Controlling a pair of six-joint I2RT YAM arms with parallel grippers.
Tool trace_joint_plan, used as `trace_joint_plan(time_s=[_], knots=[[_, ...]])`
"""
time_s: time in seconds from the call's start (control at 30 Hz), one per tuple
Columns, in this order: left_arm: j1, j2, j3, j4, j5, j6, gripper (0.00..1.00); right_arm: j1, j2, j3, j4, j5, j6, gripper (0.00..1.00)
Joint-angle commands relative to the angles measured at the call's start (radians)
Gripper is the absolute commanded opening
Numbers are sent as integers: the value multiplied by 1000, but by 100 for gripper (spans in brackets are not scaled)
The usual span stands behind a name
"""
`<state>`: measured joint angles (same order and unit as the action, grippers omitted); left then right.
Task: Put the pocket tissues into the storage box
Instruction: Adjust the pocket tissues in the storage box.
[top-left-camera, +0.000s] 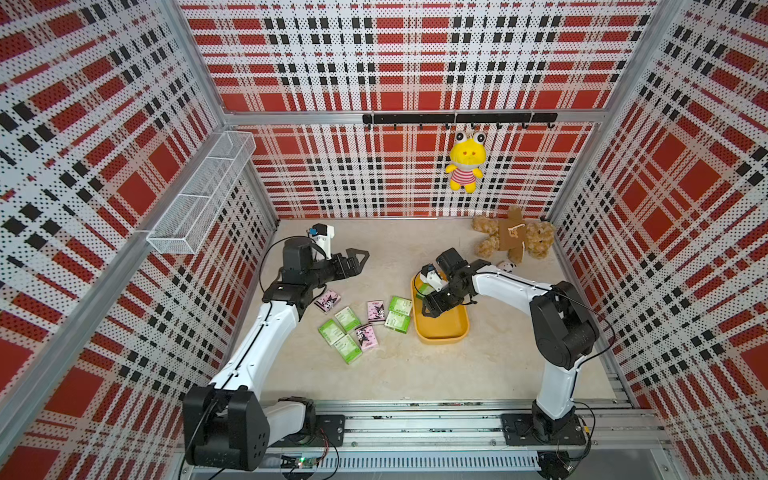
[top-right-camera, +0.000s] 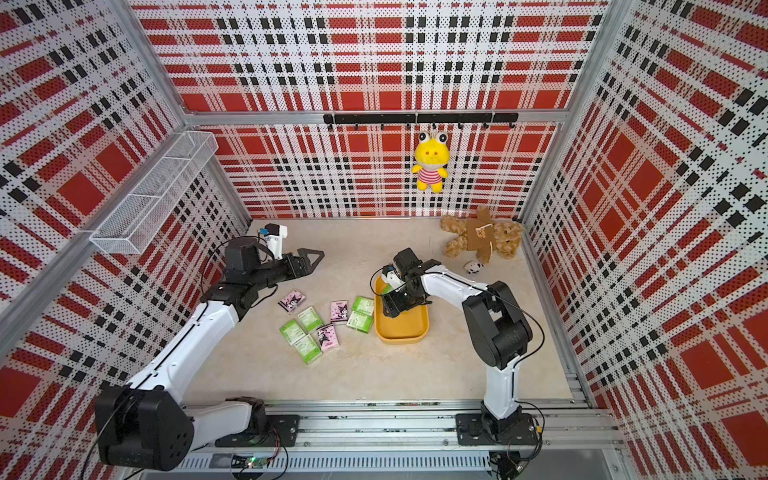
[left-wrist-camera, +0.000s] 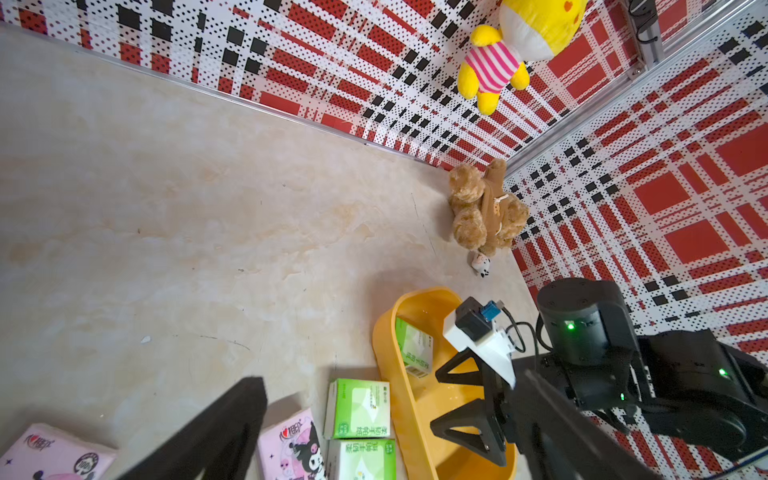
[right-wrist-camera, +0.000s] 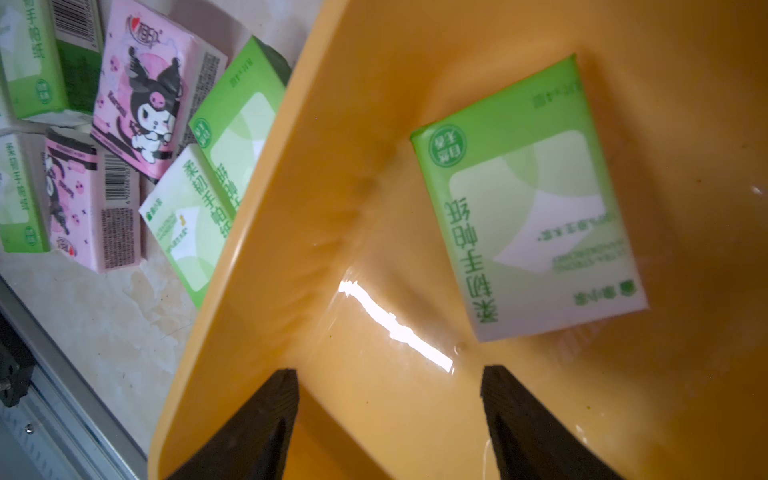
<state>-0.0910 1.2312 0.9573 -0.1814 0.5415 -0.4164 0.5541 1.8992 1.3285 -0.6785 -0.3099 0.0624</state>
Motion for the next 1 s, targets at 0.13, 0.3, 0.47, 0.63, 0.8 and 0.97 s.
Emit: trace_joint_plan(time_s=[0.13,0.3,0.47,0.63,0.8,0.97], knots=[[2,-6,-4,11,6,22,100,0,68,68,-20,56,10,77],[6,-7,-4,-9,5,37,100,0,96,113,-14,89,11,77],[12,-9,-6,-15,5,42,100,0,128,174,-29,92,3,77],[16,-13,-4,-20,8,44,100,0,166,221,-45,113,-17,77],[23,-19,1,-36,9,44,100,-1,196,254,-57,159,-37,77],[29,-27,2,-44,10,44,100,-2,184,256,-38,193,-37,77]])
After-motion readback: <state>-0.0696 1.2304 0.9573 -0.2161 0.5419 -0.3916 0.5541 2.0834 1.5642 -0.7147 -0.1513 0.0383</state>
